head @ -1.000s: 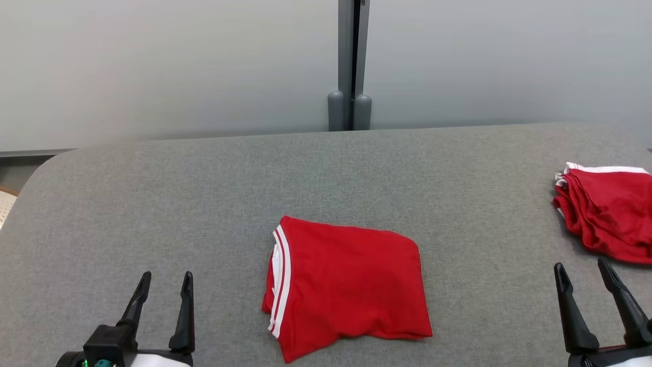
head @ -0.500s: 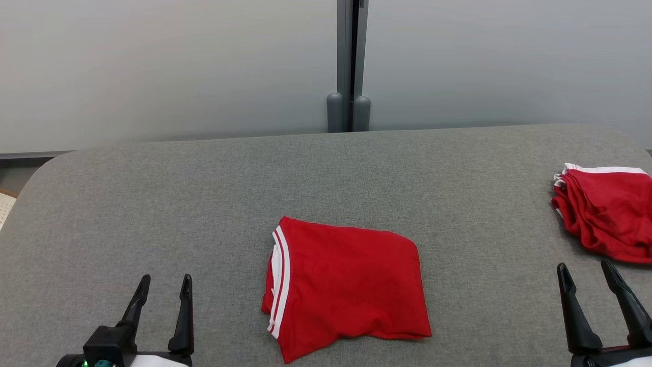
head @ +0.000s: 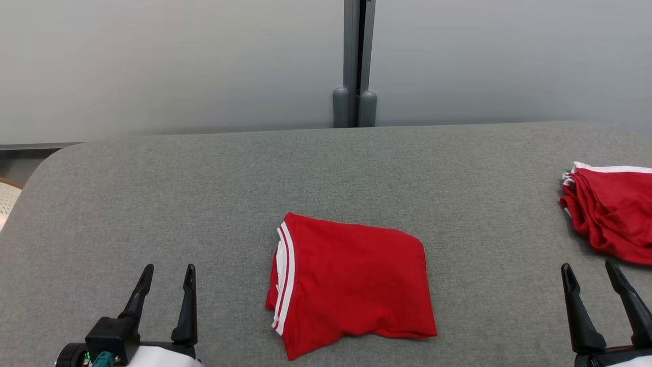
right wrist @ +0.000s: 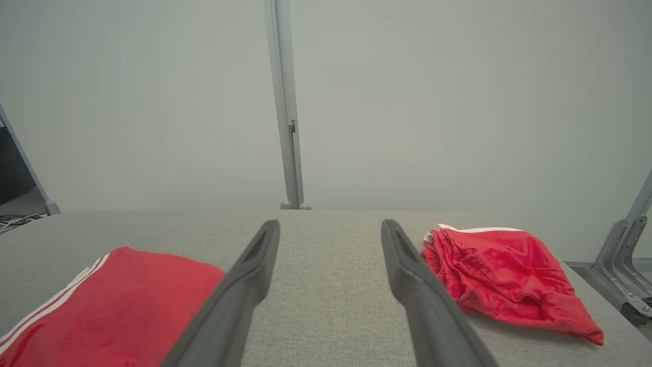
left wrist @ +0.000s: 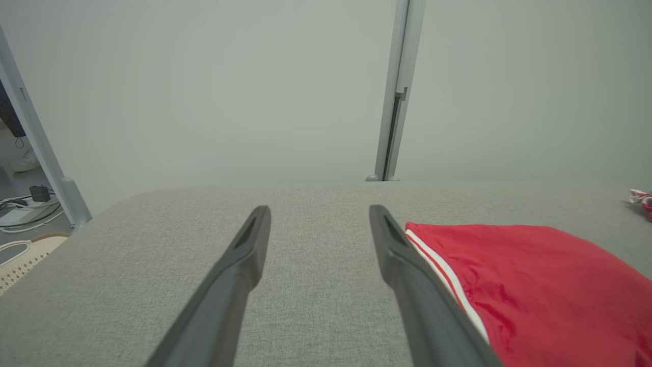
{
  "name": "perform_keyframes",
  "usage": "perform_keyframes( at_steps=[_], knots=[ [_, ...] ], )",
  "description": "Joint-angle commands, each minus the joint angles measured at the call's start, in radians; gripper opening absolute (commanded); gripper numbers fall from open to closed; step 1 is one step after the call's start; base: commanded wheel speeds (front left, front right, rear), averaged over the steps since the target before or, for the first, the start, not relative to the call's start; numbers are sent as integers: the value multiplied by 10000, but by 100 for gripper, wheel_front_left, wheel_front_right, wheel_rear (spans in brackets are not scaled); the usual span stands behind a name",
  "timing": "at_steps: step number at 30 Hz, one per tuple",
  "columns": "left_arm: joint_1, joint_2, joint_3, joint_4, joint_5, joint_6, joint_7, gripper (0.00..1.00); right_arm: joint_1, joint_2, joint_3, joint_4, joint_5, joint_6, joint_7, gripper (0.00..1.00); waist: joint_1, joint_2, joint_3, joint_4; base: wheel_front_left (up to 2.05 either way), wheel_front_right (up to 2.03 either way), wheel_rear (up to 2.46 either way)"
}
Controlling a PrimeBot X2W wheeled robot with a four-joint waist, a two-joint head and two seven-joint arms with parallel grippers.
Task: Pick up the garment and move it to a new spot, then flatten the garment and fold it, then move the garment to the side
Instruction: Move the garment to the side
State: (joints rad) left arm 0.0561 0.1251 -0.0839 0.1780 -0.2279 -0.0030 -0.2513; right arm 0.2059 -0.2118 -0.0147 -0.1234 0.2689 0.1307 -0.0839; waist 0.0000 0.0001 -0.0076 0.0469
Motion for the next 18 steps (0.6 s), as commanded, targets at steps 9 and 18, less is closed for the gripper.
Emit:
perform_keyframes(
  at_steps=[9, 18],
  knots=[
    [-1323, -133, -282, -400, 76, -119, -99, 100, -947, -104, 398, 865, 289, -1, 151, 100, 0, -1, 1473, 825, 0, 0, 0],
    [-2423, -483, -598, -326, 132, -315, -137, 100, -2392, 27, 2503, 2895, 915, -3, 389, 100, 0, -1, 2758, 1637, 0, 0, 0]
  ],
)
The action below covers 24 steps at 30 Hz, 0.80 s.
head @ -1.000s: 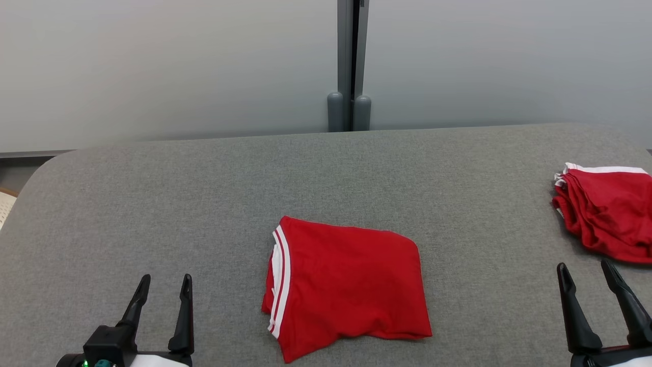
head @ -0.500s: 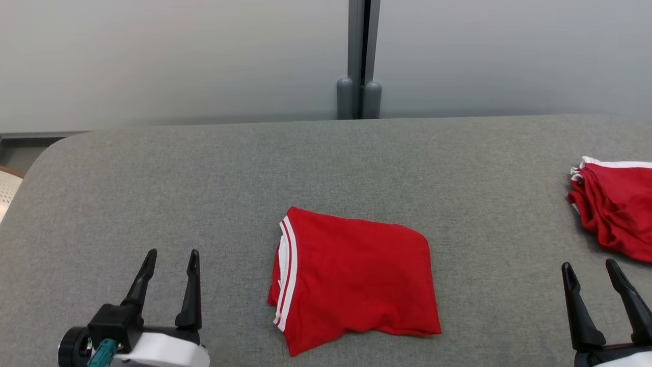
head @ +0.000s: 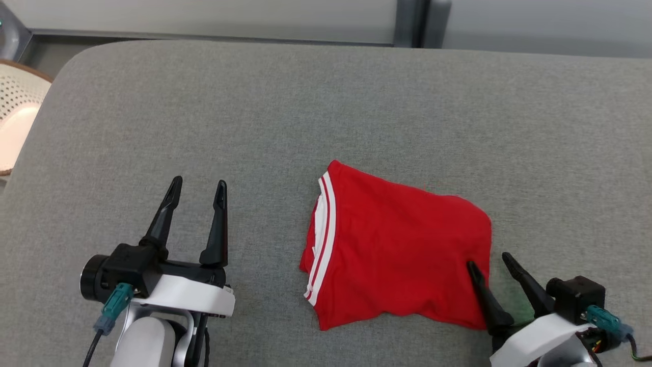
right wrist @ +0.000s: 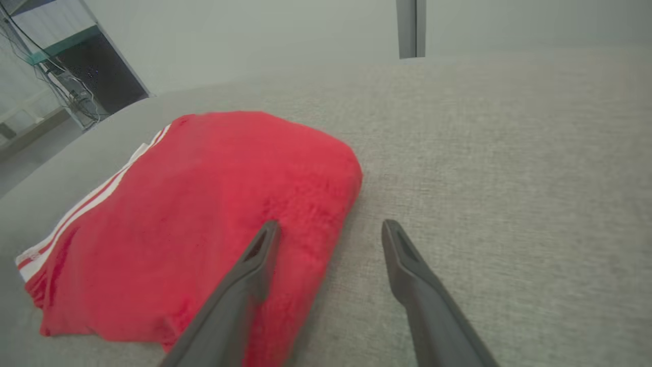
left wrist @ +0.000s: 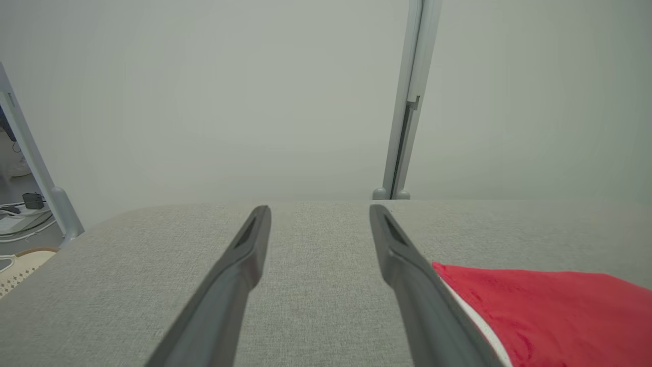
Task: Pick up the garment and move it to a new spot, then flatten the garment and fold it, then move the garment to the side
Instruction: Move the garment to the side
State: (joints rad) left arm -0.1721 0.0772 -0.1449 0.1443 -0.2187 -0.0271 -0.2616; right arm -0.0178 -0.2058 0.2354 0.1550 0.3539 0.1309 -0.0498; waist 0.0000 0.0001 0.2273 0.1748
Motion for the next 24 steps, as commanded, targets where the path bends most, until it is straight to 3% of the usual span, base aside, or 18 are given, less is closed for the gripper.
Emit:
perform_keyframes(
  at_steps=[1, 3, 4, 5, 13, 24],
  knots=[
    [-207, -43, -4, 8, 47, -75, -36, 100, -263, -62, 151, 347, 123, -5, 121, 100, 0, -1, 478, 401, 0, 0, 0],
    [-308, -100, -10, -9, 48, -83, -36, 100, -465, -101, 395, 691, 260, -3, 197, 100, 0, -1, 581, 464, 0, 0, 0],
    [-285, -119, 15, -16, 56, -69, -37, 100, -566, -165, 604, 917, 361, -3, 220, 34, 0, -1, 610, 484, 0, 0, 0],
    [-281, -133, 42, -34, 60, -58, -38, 100, -579, -210, 645, 989, 395, -5, 215, 0, 0, -1, 628, 489, 0, 0, 0],
    [-253, -188, 208, -191, 266, -74, -39, 100, -593, -718, 693, 568, 38, -14, 61, 0, 0, -1, 648, 215, 0, 0, 0],
    [-211, -38, 472, -799, 715, -178, -30, 100, -362, -1563, -240, -315, -366, -12, 65, 0, 0, -1, 819, -2129, 0, 0, 0]
  ],
)
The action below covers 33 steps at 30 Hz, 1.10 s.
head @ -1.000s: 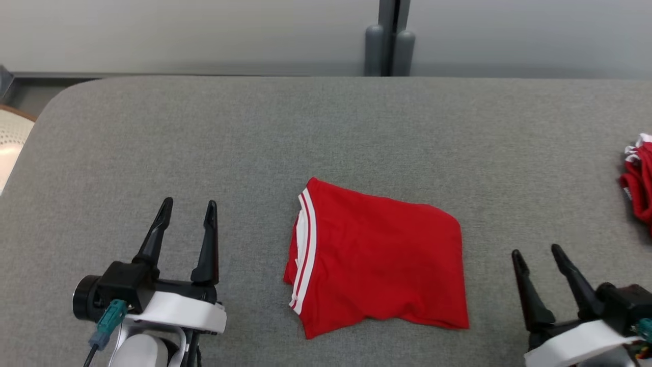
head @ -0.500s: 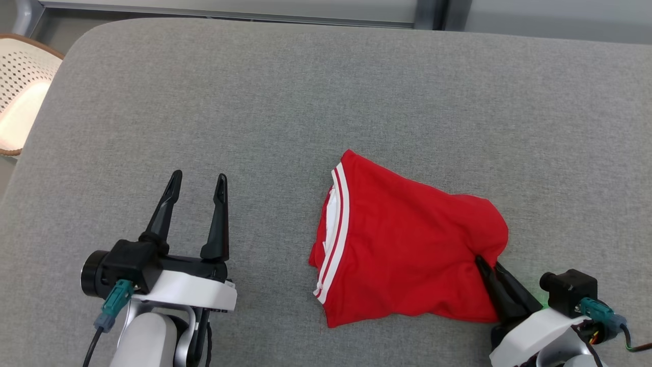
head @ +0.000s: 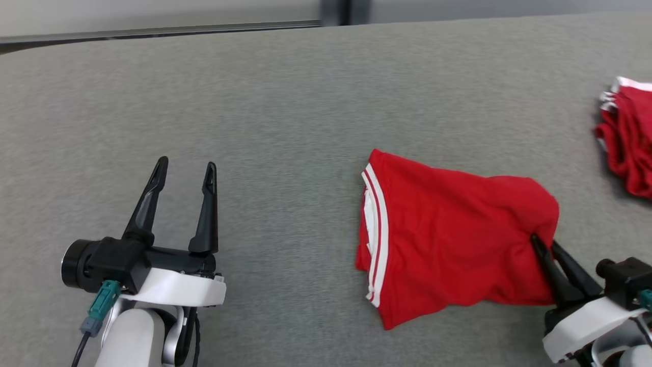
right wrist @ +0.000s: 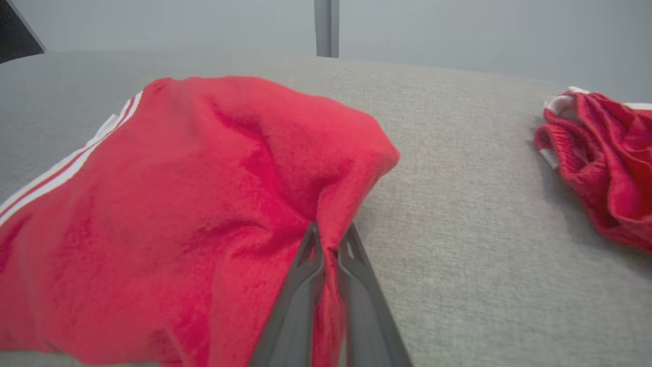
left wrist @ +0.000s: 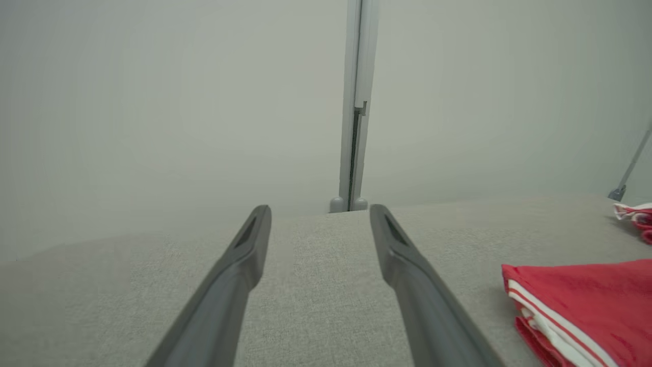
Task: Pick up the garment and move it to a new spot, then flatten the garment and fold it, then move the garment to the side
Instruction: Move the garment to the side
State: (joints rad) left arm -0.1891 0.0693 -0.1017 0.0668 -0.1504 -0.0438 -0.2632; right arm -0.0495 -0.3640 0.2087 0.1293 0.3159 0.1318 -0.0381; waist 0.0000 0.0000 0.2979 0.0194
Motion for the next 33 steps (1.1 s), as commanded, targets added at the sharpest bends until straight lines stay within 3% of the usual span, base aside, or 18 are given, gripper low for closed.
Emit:
perform_keyframes(
  at_steps=[1, 7, 12, 19, 26, 31, 32, 33],
  knots=[
    [-100, 46, 11, -76, 57, -43, -13, 100, -105, -76, -45, -57, 29, -22, -32, 0, 0, 0, 162, -751, 0, 0, 0],
    [-566, 139, -154, -420, 238, -161, -11, 100, -1102, -390, -125, -177, 290, -22, -141, 0, 0, 0, 727, -1608, 0, 0, 0],
    [-1187, 318, -425, -540, 408, -326, 15, 100, -2484, -1006, -367, 156, 433, -22, -310, 0, 0, 0, 1376, -1889, 0, 0, 0],
    [-2018, 435, -911, -808, 619, -505, 129, 100, -3527, -2204, -1974, 529, 678, -22, -246, 0, 0, 0, 2319, -1909, 0, 0, 0],
    [-2725, 550, -1416, -1059, 761, -609, 308, 100, -4512, -2907, -3061, 2171, 945, -22, -291, 0, 0, 0, 3170, -1691, 0, 0, 0],
    [-3171, 629, -1693, -1161, 826, -677, 412, 100, -5527, -2910, -3240, 3854, 940, -24, -853, 0, 0, 0, 3722, -1497, 0, 0, 0],
    [-3239, 641, -1730, -1166, 820, -690, 424, 100, -5708, -2854, -3287, 4286, 915, -24, -866, 28, 0, 0, 3779, -1467, 0, 0, 0],
    [-3239, 641, -1730, -1166, 820, -690, 424, 100, -5708, -2854, -3287, 4286, 915, -24, -866, 28, 0, 0, 3779, -1467, 0, 0, 0]
  ],
)
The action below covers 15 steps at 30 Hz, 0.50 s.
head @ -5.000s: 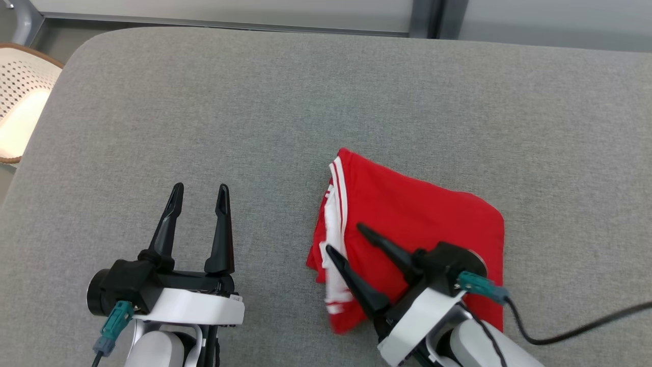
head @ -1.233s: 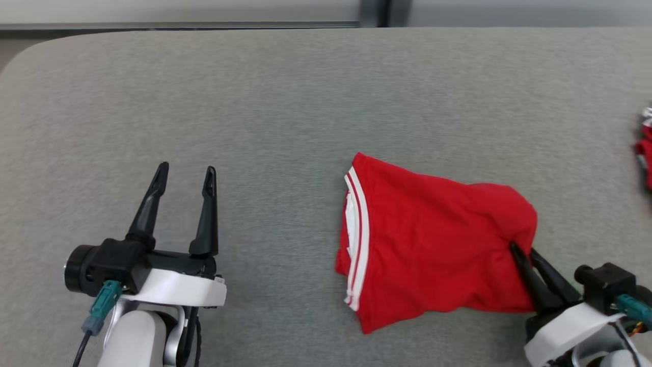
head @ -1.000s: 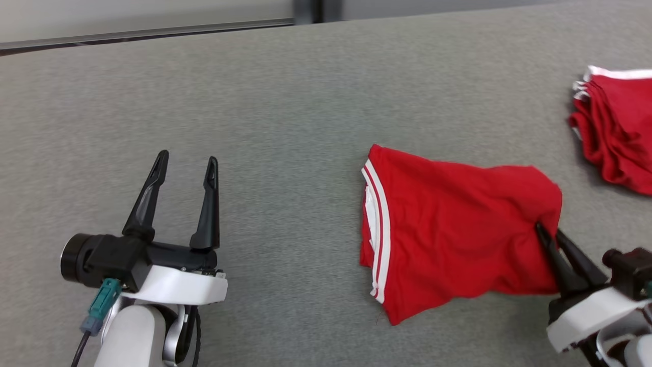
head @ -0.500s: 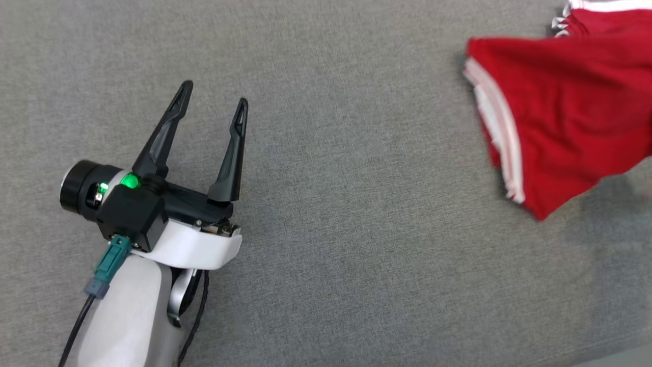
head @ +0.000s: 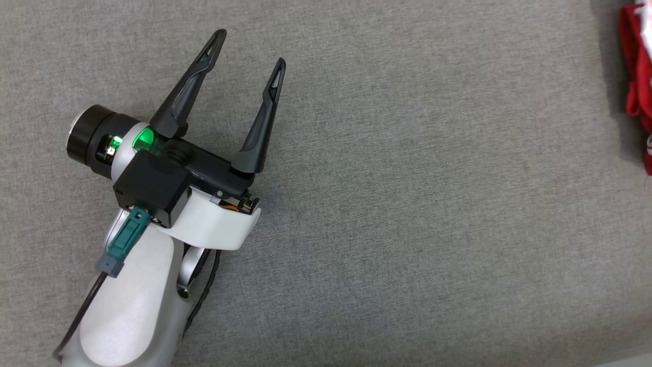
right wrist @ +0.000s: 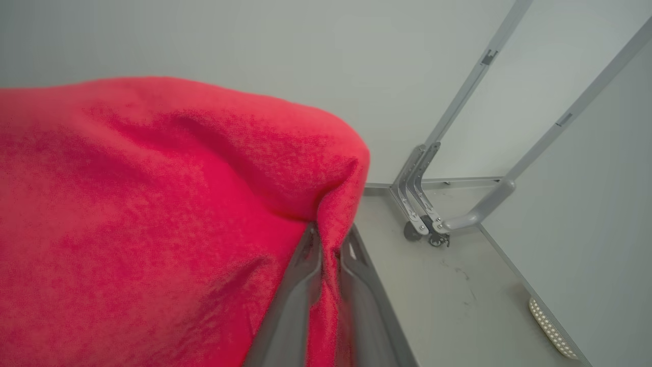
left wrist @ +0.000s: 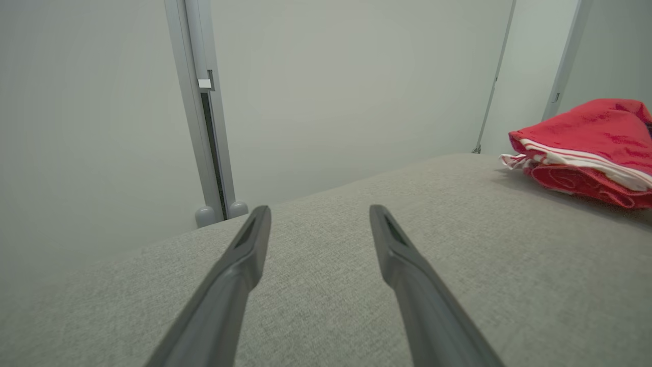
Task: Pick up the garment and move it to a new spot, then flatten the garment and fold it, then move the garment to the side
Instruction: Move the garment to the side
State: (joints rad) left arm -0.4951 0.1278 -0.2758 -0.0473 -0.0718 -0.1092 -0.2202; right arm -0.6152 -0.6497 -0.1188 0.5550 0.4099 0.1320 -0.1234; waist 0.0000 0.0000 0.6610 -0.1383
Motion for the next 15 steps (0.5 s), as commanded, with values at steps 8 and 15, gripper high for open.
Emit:
perform_keyframes(
  at_steps=[8, 15],
  knots=[
    [-169, 158, 3, 164, -83, 63, -68, 100, -906, 334, -152, 2048, -577, -24, -1129, 100, 0, 0, 23, 123, 0, 0, 0],
    [639, 225, 295, 558, -389, 331, -230, 100, 326, 1268, -734, 286, -1255, -24, -1419, 100, 0, 0, -1070, -135, 0, 0, 0]
  ],
)
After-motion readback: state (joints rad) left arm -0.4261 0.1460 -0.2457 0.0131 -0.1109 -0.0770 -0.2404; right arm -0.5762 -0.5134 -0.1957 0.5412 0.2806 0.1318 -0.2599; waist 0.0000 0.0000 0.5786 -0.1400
